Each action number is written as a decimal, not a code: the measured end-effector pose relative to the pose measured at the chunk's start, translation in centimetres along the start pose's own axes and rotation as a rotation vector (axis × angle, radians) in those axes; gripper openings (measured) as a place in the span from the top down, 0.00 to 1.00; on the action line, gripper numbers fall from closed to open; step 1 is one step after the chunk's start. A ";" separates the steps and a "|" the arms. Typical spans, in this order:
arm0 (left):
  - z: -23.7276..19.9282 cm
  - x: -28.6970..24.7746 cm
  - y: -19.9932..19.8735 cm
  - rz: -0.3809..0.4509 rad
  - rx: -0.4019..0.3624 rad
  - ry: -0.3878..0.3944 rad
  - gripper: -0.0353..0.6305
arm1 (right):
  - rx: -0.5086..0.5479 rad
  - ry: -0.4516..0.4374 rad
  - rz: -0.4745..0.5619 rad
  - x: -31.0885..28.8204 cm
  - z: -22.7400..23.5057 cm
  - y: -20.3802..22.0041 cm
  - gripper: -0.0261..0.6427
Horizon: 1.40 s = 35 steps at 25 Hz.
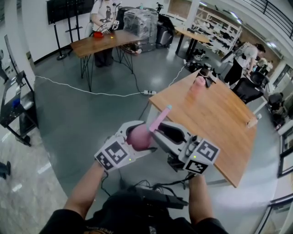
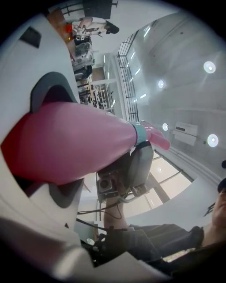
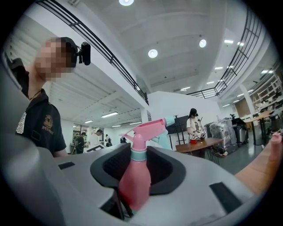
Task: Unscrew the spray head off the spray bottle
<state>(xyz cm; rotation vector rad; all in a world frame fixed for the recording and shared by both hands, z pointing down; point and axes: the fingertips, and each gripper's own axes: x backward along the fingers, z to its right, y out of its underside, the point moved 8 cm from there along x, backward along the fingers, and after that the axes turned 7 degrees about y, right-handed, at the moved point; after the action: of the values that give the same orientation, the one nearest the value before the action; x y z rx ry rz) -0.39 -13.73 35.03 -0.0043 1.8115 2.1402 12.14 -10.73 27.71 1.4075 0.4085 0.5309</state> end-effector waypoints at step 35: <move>-1.1 -1.6 1.1 -0.128 -0.055 -0.283 0.29 | -0.106 0.162 0.023 -1.3 1.6 1.6 0.75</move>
<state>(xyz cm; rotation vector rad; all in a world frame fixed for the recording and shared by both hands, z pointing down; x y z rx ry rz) 0.59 -15.35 36.25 0.1577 1.5496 1.9873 11.83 -12.64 29.47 1.2735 0.4875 0.6790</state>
